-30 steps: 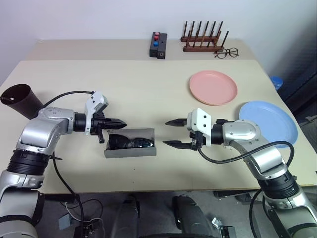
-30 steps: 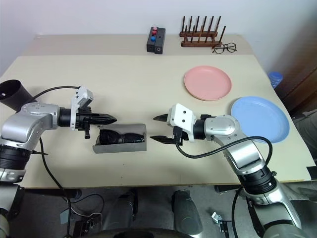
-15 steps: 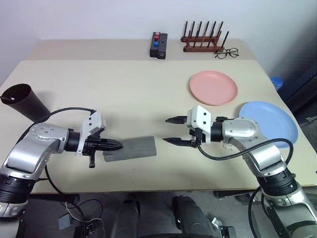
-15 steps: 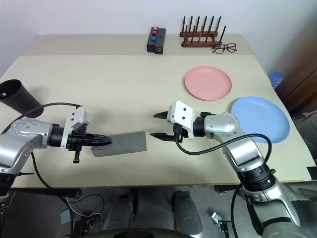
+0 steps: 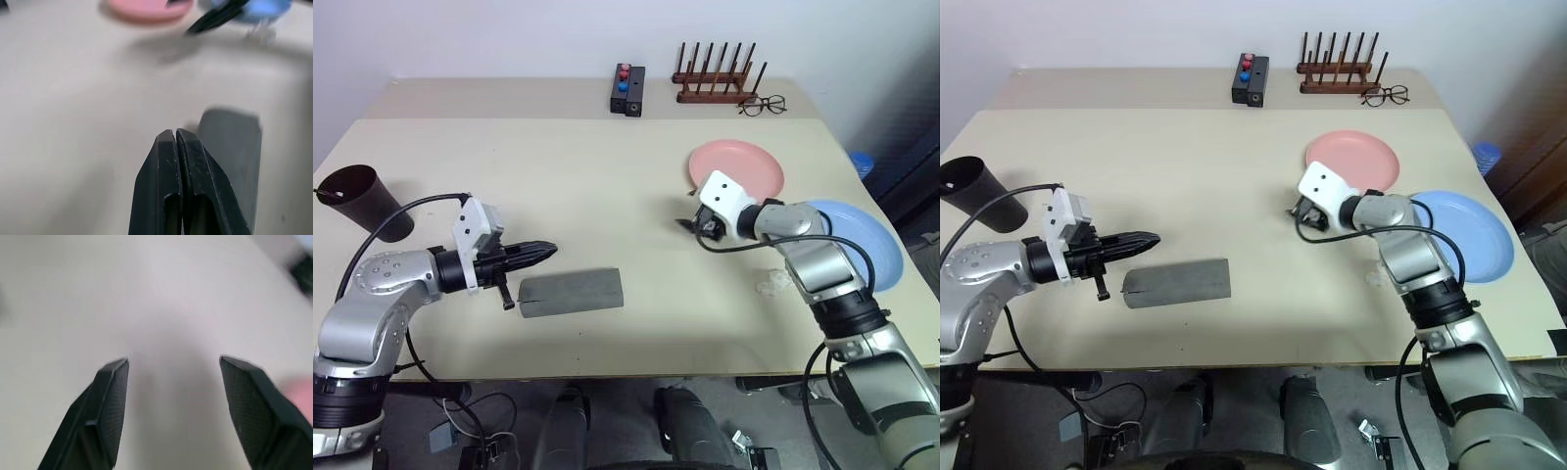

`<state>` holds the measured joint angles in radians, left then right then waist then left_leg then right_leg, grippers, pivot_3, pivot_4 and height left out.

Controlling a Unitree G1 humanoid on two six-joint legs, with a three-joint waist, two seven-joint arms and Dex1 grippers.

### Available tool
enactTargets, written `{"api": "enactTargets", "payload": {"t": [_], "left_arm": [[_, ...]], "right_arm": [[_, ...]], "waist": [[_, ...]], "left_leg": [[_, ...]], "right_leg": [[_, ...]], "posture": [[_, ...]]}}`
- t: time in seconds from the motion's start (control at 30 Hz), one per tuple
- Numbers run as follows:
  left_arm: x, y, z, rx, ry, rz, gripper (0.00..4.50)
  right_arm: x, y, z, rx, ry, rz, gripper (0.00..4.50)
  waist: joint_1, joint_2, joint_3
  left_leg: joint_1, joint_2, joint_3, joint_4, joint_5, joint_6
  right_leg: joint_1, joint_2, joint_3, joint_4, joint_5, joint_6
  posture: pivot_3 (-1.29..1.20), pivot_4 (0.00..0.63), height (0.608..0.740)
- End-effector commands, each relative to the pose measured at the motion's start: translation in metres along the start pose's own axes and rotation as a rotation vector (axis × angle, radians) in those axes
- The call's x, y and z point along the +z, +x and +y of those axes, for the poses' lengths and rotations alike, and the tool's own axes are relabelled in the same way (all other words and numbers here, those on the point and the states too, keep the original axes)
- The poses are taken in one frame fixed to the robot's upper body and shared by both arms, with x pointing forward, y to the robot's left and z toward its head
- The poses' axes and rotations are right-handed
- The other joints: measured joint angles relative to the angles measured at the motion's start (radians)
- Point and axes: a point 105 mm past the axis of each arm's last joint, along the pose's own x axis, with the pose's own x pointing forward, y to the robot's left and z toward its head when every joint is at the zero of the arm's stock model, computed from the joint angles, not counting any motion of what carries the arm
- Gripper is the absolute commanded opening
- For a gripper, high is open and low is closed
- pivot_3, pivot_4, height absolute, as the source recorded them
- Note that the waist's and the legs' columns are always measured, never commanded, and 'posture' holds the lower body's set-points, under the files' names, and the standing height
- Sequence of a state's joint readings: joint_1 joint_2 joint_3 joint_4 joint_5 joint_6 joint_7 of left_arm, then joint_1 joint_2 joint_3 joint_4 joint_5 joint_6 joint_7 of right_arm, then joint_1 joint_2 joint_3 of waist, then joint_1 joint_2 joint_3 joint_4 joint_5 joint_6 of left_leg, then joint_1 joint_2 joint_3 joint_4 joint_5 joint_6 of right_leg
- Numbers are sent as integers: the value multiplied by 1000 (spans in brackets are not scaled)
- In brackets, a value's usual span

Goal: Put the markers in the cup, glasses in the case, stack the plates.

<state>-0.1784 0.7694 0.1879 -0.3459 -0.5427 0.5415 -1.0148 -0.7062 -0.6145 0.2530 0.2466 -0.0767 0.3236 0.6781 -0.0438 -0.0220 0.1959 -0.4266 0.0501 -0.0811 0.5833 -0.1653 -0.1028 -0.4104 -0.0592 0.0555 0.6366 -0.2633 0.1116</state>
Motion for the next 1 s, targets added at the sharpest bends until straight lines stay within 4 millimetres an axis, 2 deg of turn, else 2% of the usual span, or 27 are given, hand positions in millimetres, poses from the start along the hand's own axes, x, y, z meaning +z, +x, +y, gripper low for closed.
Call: {"api": "enactTargets", "payload": {"t": [0.03,0.2,0.3,0.43,0.47,0.6,0.7,0.83,0.93,1.0], "left_arm": [[13,-2,-11,-1,36,-50,33],[11,1,-21,8,21,-60,33],[13,2,-25,18,19,-69,0],[17,4,-26,36,19,-93,0],[18,5,-26,40,15,-99,0],[20,12,-31,34,12,-120,0],[20,22,-37,8,19,-124,0],[21,34,-42,-7,28,-144,0],[22,43,-41,-11,30,-161,0],[22,48,-38,-9,26,-163,0]], "right_arm": [[-14,1,-31,-126,-119,78,2982],[-39,9,-44,-161,-199,169,2982],[-45,11,-46,-163,-212,179,2237],[-43,13,-48,-161,-214,165,335],[-43,13,-48,-161,-217,163,157],[-37,7,-51,-186,-252,125,157],[-20,-5,-58,-212,-264,55,157],[-9,-43,-63,-187,-340,7,157],[-17,-83,-58,-113,-348,41,157],[-32,-105,-57,-92,-332,112,157]], "waist": [[-1,0,0],[-2,0,0],[-2,0,0],[-1,0,0],[-1,0,0],[-1,0,0],[1,1,0],[10,2,1],[25,2,1],[31,3,0]], "left_leg": [[0,0,0,0,0,0],[0,0,0,0,0,0],[1,0,0,0,0,0],[1,0,0,0,0,0],[1,0,0,0,0,0],[1,0,0,0,0,0],[1,0,0,0,0,0],[0,0,0,0,0,0],[1,-1,0,0,0,0],[1,-1,0,1,0,0]], "right_leg": [[0,0,0,0,0,0],[0,0,0,0,0,0],[0,0,0,0,0,0],[0,0,0,0,0,0],[0,0,0,0,0,0],[1,0,0,1,1,1],[1,0,0,1,1,2],[1,0,0,1,1,3],[2,0,0,0,1,3],[2,0,0,0,-1,1]], "posture": [[0,150,740],[0,150,740],[0,150,740],[0,150,740],[0,150,740],[0,150,740],[0,150,740],[0,150,740],[0,150,740],[0,150,740]]}}
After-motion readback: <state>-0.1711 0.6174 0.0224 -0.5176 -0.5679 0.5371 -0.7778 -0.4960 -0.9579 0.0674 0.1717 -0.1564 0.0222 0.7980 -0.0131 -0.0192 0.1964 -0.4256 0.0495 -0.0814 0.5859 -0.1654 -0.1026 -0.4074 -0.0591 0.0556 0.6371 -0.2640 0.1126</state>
